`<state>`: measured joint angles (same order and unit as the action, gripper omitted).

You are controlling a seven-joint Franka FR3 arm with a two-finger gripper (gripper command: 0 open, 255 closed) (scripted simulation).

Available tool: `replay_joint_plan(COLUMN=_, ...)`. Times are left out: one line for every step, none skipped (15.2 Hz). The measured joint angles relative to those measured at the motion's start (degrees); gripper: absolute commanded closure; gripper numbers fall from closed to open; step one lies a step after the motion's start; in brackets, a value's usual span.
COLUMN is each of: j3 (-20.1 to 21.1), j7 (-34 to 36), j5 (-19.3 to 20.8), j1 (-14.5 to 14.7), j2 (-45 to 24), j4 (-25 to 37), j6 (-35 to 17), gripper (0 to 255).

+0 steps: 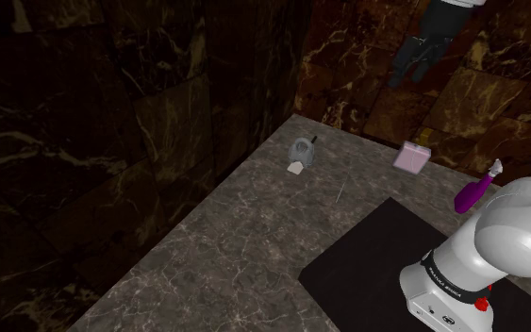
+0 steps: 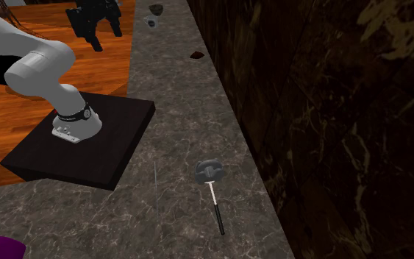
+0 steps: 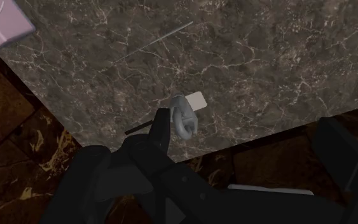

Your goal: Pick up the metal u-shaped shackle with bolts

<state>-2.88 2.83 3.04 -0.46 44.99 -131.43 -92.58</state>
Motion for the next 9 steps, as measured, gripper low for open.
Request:
replay_joint_plan(j3=0.0, j7=0.0, j5=0.0, j1=0.0, j2=0.0, j4=0.0, j6=0.0, gripper=0)
replay_joint_plan(j3=-0.22, j7=-0.32, j5=0.12, j1=0.03, j2=-0.55, j4=-0.33, j6=-0.87, gripper=0)
replay_joint_plan(j3=-0.57, j7=-0.81, j5=0.31, j1=0.08, j2=-1.38, j4=-1.12, j6=-2.46, gripper=0)
replay_joint_plan(j3=-0.99, j7=-1.4, j5=0.53, j1=0.12, j2=-2.26, j4=-1.94, j6=-4.17, gripper=0)
replay_joint_plan(j3=-1.38, j7=-1.98, j5=0.71, j1=0.19, j2=-3.22, j4=-2.77, j6=-5.98, gripper=0)
replay_joint_plan(j3=-1.8, j7=-2.57, j5=0.88, j1=0.29, j2=-4.77, j4=-3.02, j6=-7.83, gripper=0)
replay_joint_plan(j3=-2.32, j7=-3.33, j5=1.11, j1=0.34, j2=-6.26, j4=-3.24, j6=-9.57, gripper=0)
replay_joint_plan(j3=-2.98, j7=-4.22, j5=1.39, j1=0.31, j2=-7.44, j4=-3.92, j6=-11.46, gripper=0)
replay_joint_plan(j3=-3.18, j7=-4.57, j5=1.44, j1=0.48, j2=-8.65, j4=-4.67, j6=-13.43, gripper=0)
